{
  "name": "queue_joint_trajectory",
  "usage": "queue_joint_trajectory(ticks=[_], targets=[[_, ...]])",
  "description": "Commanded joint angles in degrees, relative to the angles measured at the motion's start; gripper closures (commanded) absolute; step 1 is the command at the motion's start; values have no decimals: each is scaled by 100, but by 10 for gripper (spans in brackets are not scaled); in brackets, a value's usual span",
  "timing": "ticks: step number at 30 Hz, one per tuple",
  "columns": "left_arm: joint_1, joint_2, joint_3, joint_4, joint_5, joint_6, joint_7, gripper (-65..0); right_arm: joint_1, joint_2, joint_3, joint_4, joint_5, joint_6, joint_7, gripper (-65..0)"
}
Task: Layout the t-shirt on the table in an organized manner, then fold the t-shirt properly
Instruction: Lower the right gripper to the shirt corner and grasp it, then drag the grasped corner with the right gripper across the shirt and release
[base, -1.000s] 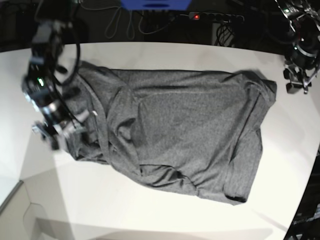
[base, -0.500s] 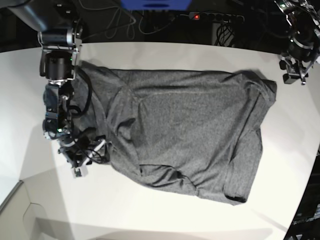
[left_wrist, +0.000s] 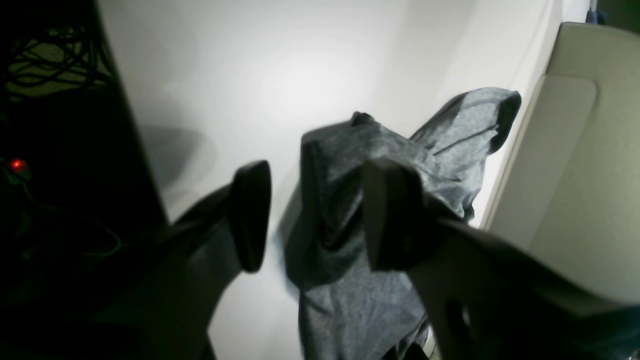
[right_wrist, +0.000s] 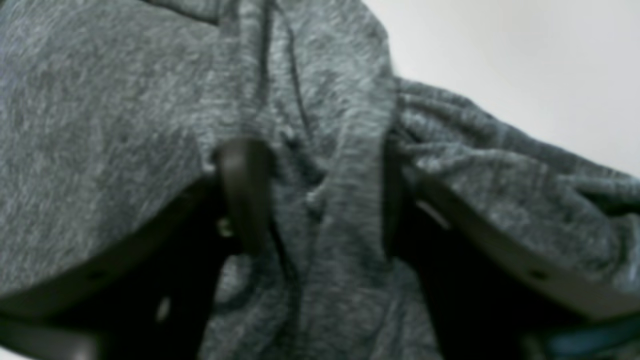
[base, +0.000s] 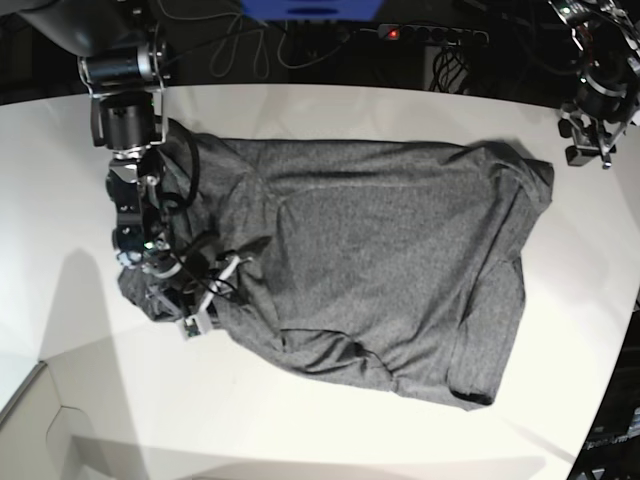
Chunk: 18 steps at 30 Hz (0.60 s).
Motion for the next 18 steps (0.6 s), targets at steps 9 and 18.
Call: queue_joint_trajectory(ticks=[9,18], targets=[[-3,-82,-29,90,-327,125,189,-293,150,18,15,449,99,34,82,0],[41,-118,-29,160,-354,125,180,-293,-1678,-245,-583,3825,108,42,100,0]])
